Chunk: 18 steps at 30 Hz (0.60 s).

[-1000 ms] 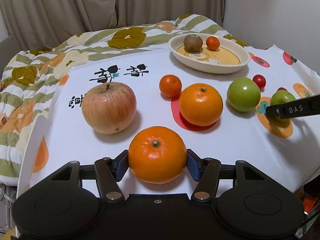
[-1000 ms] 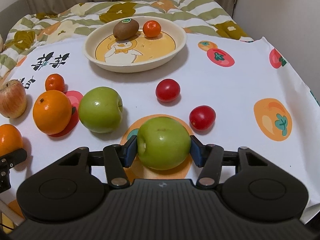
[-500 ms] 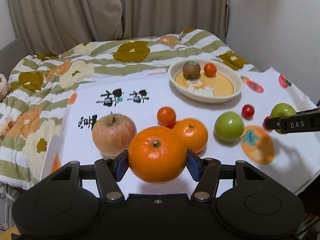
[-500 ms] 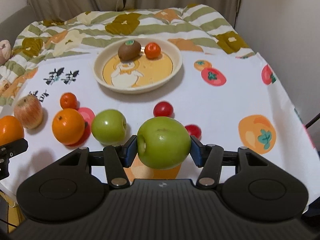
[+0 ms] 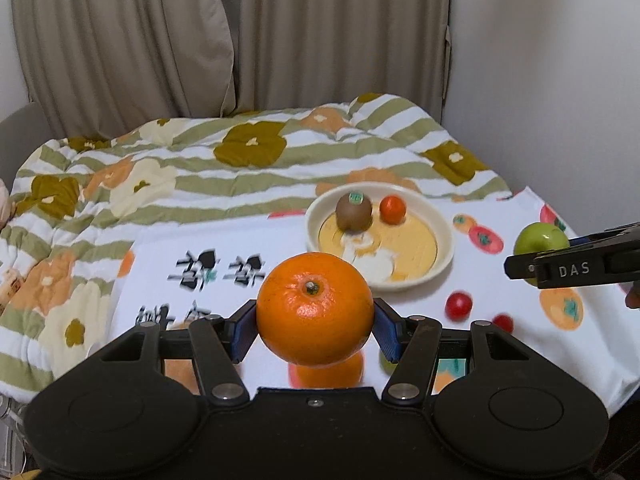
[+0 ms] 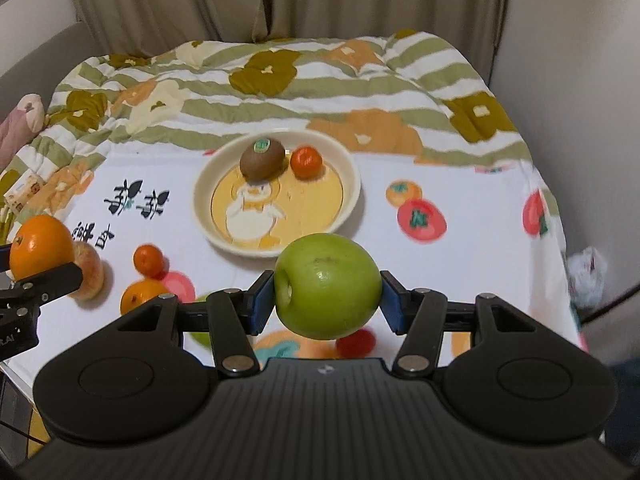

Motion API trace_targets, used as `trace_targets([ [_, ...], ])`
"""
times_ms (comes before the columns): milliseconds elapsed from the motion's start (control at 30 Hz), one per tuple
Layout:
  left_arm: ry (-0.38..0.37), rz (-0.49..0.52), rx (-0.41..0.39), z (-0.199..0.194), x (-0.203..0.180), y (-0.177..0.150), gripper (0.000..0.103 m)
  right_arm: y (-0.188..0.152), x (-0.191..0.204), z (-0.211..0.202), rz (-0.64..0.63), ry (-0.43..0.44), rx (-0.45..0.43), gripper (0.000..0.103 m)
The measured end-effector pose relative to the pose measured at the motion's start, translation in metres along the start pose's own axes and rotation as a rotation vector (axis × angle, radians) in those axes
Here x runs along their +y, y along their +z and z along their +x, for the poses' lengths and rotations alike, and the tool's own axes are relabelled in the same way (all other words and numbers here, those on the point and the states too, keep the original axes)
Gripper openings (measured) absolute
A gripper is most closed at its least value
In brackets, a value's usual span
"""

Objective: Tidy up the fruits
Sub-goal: 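Carry the orange and green apple to the duck bowl and release them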

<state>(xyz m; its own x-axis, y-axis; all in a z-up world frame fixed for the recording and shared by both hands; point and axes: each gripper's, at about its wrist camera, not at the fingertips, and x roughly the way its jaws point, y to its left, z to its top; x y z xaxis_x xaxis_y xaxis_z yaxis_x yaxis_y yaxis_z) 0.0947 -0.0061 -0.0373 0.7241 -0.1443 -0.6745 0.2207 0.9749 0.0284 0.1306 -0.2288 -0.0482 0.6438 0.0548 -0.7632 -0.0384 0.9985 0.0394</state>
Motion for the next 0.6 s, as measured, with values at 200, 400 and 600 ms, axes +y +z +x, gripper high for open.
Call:
trace_targets([
  [200,0.017,0.004,-0.011,0.028,-0.014,0.029,0.064,0.035,-0.012,0.020,-0.060,0.031,-0.010,0.069],
  [400,0.051,0.016,0.000,0.069,-0.025,0.052,0.064,0.065,-0.023,0.053,-0.113,0.062,-0.007,0.069],
  [600,0.077,0.040,0.045,0.114,-0.034,0.064,0.064,0.083,-0.031,0.089,-0.142,0.091,0.022,0.069],
])
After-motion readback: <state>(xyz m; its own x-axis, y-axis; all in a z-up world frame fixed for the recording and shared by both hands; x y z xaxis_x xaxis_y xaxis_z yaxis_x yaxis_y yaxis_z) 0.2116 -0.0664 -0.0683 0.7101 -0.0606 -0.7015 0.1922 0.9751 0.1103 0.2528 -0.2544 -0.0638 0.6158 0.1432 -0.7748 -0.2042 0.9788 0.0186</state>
